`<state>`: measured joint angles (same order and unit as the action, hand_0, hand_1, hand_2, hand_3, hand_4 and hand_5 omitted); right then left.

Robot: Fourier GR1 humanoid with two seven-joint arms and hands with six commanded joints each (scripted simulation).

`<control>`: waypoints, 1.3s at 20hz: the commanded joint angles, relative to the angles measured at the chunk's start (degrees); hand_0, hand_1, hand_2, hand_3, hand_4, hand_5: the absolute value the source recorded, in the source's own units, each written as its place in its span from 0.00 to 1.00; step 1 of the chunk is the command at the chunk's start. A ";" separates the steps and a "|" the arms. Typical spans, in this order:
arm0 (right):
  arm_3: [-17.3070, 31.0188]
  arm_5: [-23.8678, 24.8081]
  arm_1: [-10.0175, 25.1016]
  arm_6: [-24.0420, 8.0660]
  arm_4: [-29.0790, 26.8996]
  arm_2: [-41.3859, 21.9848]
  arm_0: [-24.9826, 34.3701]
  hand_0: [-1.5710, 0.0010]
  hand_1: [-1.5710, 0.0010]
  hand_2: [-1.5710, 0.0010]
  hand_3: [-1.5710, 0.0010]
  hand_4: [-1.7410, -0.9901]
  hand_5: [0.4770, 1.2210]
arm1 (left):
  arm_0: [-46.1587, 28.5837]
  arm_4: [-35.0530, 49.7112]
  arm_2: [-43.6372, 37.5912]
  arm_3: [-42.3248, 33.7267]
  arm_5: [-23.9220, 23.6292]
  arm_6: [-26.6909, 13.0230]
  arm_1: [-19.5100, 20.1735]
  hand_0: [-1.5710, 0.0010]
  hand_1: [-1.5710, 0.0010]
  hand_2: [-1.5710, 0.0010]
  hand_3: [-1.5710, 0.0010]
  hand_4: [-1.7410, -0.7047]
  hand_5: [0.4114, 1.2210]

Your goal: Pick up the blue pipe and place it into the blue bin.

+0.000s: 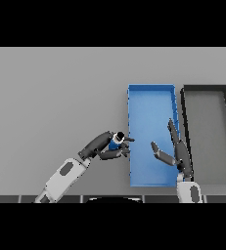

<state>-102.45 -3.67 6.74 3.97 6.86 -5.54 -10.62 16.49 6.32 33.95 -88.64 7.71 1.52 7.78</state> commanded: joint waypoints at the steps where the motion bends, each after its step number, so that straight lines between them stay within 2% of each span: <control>1: -0.97 -2.14 0.51 1.00 -3.00 0.47 0.02 1.00 1.00 1.00 1.00 0.73 0.20 | -0.40 -0.68 0.48 -0.36 -0.13 0.62 0.09 0.00 0.00 0.00 0.05 0.00 1.00; 3: -3.82 -8.15 2.58 -0.18 -12.18 1.76 1.30 1.00 1.00 1.00 1.00 0.70 0.15 | -0.33 -0.82 0.27 0.15 -0.11 0.45 0.19 0.00 0.00 0.00 0.05 0.00 1.00; 6: -8.78 -15.13 8.72 -5.98 -21.38 1.68 4.93 1.00 1.00 1.00 1.00 0.61 0.08 | -0.36 -0.48 0.28 -0.77 0.73 0.88 0.86 0.00 0.00 0.00 0.05 0.00 1.00; 8: -12.76 -17.34 11.51 -11.43 -25.06 -0.29 7.70 1.00 1.00 1.00 1.00 0.57 0.03 | -0.04 -1.09 0.56 0.36 0.43 0.62 -0.02 0.00 0.00 0.00 0.05 0.00 1.00; 11: -14.91 -19.39 13.10 -17.76 -27.57 -4.08 12.80 1.00 1.00 1.00 1.00 0.58 0.03 | 0.54 -1.06 -0.07 0.35 0.77 1.25 0.58 0.00 0.00 0.00 0.05 0.00 1.00; 13: -14.30 -20.53 13.36 -19.86 -28.31 -5.60 16.71 1.00 1.00 1.00 1.00 0.57 0.04 | 0.29 -1.03 0.10 -0.24 0.74 0.88 0.54 0.00 0.00 0.00 0.05 0.00 1.00; 15: -13.60 -22.12 13.45 -20.64 -26.83 -7.52 20.33 1.00 1.00 1.00 1.00 0.58 0.06 | 0.32 -0.38 -0.09 -0.83 1.20 0.28 0.80 0.00 0.00 0.00 0.06 0.00 1.00; 20: -10.70 -23.50 9.95 -24.45 -25.71 -12.42 26.96 1.00 1.00 1.00 1.00 0.68 0.07 | 0.35 0.11 0.17 -0.44 2.54 1.61 0.45 0.00 0.00 0.00 0.04 0.00 1.00; 26: -5.43 -24.54 5.55 -26.83 -25.68 -15.07 34.11 1.00 1.00 1.00 1.00 0.70 0.04 | 0.39 -1.22 0.34 -0.82 2.70 1.80 1.35 0.00 0.00 0.00 0.02 0.00 1.00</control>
<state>-107.88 -28.22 12.22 -22.90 -18.82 -20.65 23.51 16.89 5.19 34.29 -89.46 10.52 3.32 9.12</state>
